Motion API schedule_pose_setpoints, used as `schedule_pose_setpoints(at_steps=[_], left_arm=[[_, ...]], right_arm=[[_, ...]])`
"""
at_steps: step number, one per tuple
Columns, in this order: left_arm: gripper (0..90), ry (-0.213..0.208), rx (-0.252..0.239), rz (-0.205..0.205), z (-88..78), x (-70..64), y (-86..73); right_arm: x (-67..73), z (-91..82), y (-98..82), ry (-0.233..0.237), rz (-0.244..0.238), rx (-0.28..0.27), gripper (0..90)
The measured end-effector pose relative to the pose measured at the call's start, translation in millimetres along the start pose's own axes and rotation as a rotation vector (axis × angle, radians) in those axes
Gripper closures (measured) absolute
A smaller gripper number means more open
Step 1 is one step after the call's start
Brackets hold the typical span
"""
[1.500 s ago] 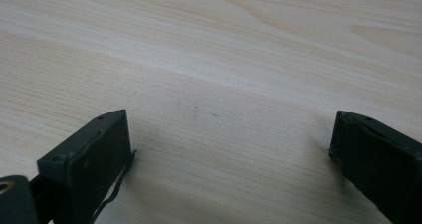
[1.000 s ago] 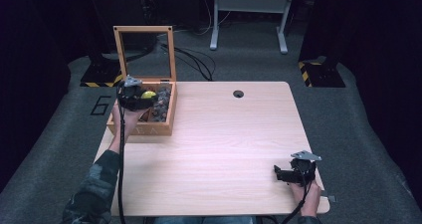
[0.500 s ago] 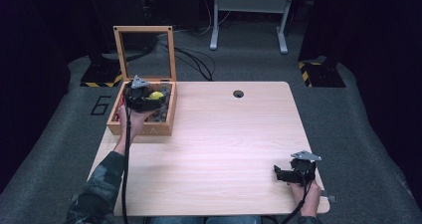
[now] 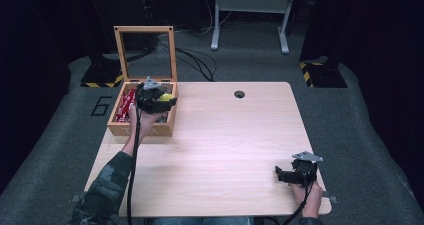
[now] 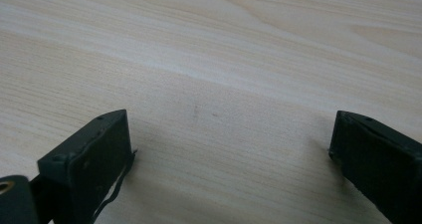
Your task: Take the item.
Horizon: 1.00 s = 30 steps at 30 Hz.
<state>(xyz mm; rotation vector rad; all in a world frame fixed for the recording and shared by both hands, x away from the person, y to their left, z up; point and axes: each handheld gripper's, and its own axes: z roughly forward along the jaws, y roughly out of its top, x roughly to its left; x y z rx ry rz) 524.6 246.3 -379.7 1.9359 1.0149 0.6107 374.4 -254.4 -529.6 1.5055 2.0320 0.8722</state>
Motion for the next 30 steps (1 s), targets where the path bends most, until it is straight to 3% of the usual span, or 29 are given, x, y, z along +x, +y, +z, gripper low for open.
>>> schedule_pose_setpoints(at_steps=[30], left_arm=[[39.2,-0.064,-0.001,0.019,26.6,-34.6,6.6]], right_arm=[[0.0,0.0,0.0,0.000,0.000,0.000,2.3]])
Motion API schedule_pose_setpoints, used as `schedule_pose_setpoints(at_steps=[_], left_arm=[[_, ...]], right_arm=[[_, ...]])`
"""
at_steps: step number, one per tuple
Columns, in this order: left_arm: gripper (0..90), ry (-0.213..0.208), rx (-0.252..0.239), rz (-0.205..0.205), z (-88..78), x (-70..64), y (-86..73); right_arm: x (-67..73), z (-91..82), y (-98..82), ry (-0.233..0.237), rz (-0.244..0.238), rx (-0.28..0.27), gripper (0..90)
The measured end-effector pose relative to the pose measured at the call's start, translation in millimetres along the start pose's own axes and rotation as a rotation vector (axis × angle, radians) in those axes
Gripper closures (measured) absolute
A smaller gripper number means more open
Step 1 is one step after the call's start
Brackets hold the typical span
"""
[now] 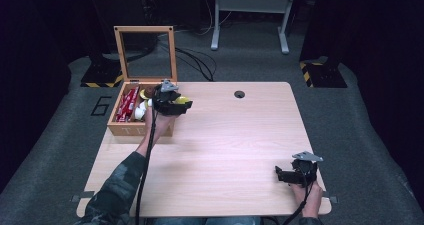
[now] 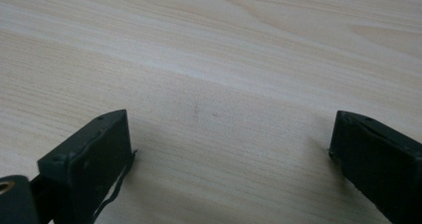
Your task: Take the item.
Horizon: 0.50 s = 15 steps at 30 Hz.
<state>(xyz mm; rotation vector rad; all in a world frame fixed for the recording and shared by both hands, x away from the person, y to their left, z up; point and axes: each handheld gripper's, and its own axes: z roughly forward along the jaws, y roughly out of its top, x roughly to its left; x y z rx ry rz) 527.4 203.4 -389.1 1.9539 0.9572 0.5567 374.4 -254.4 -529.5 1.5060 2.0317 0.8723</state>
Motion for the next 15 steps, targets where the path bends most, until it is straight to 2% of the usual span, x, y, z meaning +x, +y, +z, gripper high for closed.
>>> schedule_pose_setpoints(at_steps=[15], left_arm=[[39.2,-0.057,0.048,0.000,33.0,-26.3,-8.7]], right_arm=[[-0.2,0.1,0.0,-0.001,-0.003,-0.003,2.5]])
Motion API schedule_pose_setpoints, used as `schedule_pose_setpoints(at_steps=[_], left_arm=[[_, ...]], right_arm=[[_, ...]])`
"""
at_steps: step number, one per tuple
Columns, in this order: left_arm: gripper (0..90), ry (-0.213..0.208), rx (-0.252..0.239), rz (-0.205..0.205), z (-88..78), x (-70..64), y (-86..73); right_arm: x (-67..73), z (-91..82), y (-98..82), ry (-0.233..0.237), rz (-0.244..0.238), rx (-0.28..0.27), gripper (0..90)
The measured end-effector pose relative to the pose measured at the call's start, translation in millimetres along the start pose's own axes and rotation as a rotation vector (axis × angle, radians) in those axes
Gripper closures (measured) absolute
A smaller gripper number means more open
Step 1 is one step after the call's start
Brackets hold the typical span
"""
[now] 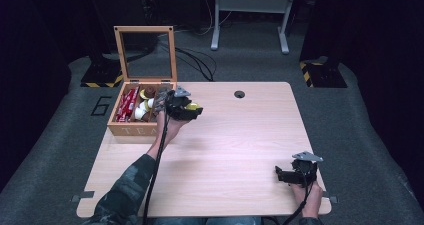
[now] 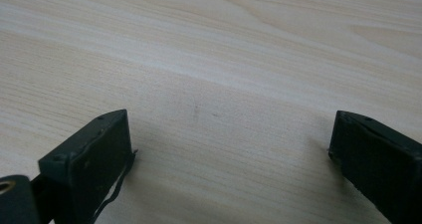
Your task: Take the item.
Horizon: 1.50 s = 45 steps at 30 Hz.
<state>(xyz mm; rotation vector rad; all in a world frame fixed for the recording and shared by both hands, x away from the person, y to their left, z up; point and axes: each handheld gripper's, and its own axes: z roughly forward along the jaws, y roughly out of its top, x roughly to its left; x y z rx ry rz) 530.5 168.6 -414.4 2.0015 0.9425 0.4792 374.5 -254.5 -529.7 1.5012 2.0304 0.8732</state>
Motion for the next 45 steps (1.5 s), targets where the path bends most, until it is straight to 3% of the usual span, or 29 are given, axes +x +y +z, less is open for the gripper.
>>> schedule_pose_setpoints(at_steps=[15,29,32,45], left_arm=[[39.2,-0.034,0.069,0.017,33.4,-16.9,-7.0],[39.2,-0.077,0.142,-0.008,70.3,-29.2,-28.5],[39.1,-0.087,0.148,-0.035,79.0,-30.7,-33.9],[38.8,-0.098,0.165,-0.051,89.0,-28.0,-37.9]], right_arm=[[0.0,-0.1,0.0,0.003,0.002,0.000,2.6],[-0.4,-0.1,-0.1,0.003,-0.004,-0.001,2.6],[-0.3,-0.1,-0.1,0.003,-0.003,-0.001,2.6],[-0.1,-0.3,-0.1,0.004,0.000,0.001,2.7]])
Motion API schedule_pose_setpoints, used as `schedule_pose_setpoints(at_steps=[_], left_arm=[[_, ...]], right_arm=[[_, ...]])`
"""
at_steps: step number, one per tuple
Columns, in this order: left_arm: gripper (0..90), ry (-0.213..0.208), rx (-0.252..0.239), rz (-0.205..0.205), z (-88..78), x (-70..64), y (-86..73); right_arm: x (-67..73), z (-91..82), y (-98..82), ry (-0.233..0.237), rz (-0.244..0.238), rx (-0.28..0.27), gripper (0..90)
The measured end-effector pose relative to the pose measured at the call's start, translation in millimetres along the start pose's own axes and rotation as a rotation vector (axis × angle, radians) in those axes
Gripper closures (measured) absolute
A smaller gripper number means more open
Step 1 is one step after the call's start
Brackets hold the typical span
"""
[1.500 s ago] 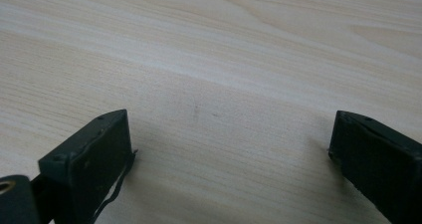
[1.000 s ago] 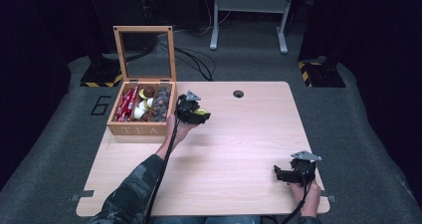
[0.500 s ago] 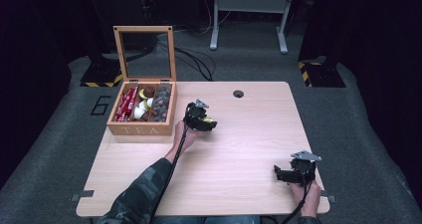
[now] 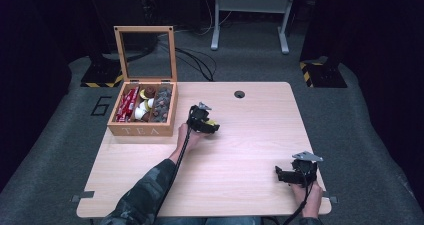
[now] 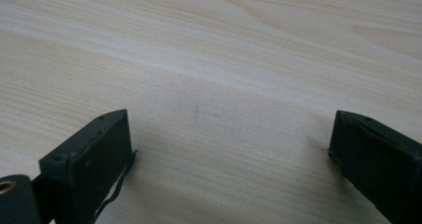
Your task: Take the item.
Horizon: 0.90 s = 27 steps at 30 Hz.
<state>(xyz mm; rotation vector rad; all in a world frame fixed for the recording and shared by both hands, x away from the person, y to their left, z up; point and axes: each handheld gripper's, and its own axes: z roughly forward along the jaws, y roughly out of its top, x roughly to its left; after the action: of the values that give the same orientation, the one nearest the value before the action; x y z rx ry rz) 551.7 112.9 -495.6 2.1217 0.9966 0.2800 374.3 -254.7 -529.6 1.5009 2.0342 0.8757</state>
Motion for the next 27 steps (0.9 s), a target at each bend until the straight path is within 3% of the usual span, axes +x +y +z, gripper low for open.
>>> schedule_pose_setpoints(at_steps=[4,9,13,18,27], left_arm=[[37.8,-0.005,-0.007,-0.011,-0.1,1.6,-0.3],[21.2,0.006,-0.010,-0.023,-8.2,5.2,0.8],[17.7,0.009,-0.023,-0.022,-15.2,6.8,1.6],[15.1,0.005,-0.051,-0.020,-29.8,8.4,2.4],[10.8,0.011,-0.118,0.004,-76.0,10.0,2.2]], right_arm=[[0.0,0.0,0.0,0.000,-0.001,-0.001,2.7],[-0.3,0.1,0.0,0.000,-0.004,-0.002,2.8],[-0.3,0.1,0.0,0.000,-0.004,-0.002,2.8],[-0.3,0.1,0.0,0.000,-0.004,-0.002,2.8],[0.0,0.2,0.0,-0.001,0.000,-0.004,2.8]])
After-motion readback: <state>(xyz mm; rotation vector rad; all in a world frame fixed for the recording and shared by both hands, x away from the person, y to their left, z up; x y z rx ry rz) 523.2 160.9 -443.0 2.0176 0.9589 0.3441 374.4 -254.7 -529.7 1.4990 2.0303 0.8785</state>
